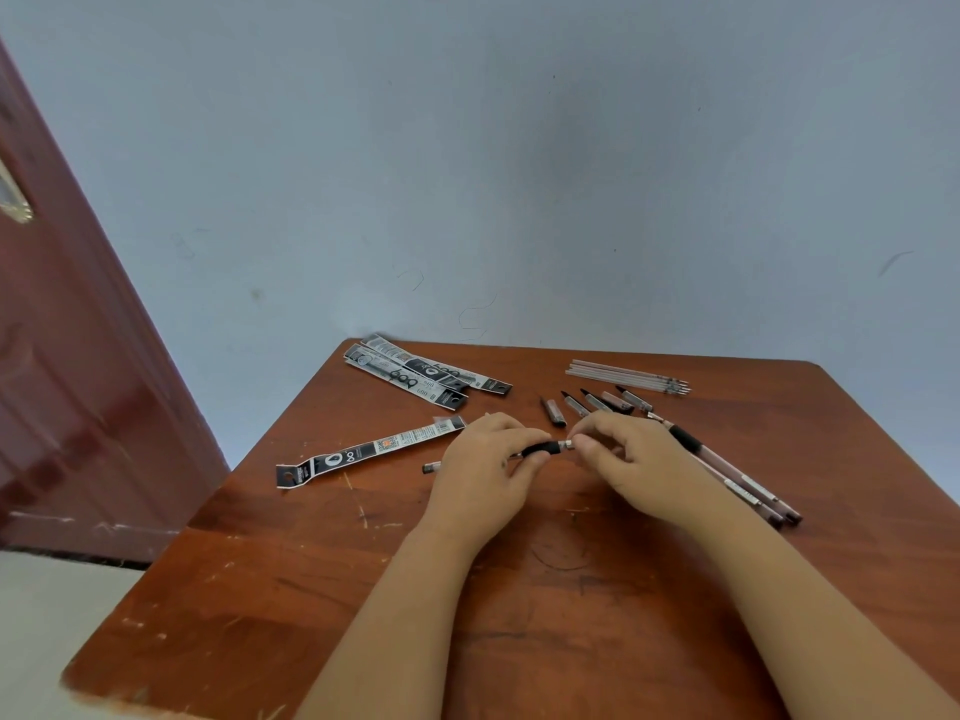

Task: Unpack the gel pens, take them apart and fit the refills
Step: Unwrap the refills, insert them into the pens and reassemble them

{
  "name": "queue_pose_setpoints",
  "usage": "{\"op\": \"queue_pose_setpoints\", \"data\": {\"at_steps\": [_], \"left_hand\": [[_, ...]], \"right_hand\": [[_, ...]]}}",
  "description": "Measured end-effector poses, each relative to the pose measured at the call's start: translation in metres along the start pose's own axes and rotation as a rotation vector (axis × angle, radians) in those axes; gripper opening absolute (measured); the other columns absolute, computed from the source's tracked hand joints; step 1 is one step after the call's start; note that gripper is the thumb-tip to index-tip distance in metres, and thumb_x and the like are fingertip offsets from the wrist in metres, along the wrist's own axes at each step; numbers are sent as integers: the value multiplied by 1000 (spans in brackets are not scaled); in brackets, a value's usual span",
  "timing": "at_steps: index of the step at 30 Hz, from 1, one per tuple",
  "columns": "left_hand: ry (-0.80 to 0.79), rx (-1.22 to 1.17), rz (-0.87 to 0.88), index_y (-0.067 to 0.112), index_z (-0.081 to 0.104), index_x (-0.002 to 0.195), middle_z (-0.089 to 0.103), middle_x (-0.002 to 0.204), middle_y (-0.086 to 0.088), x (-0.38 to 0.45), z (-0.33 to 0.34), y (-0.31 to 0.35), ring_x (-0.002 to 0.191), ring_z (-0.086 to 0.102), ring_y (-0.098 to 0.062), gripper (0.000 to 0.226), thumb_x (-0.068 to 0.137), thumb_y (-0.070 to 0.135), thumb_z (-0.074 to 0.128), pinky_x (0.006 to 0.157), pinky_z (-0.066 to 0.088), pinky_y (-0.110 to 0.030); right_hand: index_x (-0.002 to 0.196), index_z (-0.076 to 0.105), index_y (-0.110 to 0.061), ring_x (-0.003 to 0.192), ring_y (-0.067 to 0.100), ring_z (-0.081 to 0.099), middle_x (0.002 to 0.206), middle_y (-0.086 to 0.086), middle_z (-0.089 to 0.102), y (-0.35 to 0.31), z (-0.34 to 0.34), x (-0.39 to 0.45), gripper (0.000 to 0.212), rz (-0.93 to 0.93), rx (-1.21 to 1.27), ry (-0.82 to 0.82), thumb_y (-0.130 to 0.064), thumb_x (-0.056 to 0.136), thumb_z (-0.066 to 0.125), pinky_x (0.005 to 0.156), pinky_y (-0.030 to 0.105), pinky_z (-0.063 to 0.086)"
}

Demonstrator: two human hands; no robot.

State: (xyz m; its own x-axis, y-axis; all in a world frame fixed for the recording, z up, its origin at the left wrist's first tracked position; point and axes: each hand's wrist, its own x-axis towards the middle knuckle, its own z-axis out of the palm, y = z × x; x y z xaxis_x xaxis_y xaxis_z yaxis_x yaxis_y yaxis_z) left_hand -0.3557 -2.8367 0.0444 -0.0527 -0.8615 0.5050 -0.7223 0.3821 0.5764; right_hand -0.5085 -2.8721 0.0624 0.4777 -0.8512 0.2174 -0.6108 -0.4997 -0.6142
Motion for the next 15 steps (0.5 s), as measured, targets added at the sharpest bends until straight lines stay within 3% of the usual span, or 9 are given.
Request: {"op": "queue_pose_setpoints", "data": {"at_steps": [3,8,15], "left_hand": [[6,3,-10,14,66,107,62,98,-3,0,0,-1,90,50,-8,23,85,15,59,83,40,-22],[-32,35,-21,13,62,114,62,103,-5,1,1,-1,98,53,-15,28,87,16,57,93,37,-25],[-45,68,15,11,67,105,63,95,-7,1,-1,-1,91,53,-16,21,85,13,58,85,37,-24]], "right_hand": [[112,55,-19,89,8,53,96,-10,54,-1,0,-1,24,-9,19,8,-20,89,49,70,7,38],[101,59,-18,74,-8,44,85,-15,51,2,2,1,16,-36,-39,42,-17,89,50,63,6,34],[100,55,-13,80,8,46,89,-5,51,0,10,2,21,-7,-89,-23,-21,94,37,65,8,32]]}}
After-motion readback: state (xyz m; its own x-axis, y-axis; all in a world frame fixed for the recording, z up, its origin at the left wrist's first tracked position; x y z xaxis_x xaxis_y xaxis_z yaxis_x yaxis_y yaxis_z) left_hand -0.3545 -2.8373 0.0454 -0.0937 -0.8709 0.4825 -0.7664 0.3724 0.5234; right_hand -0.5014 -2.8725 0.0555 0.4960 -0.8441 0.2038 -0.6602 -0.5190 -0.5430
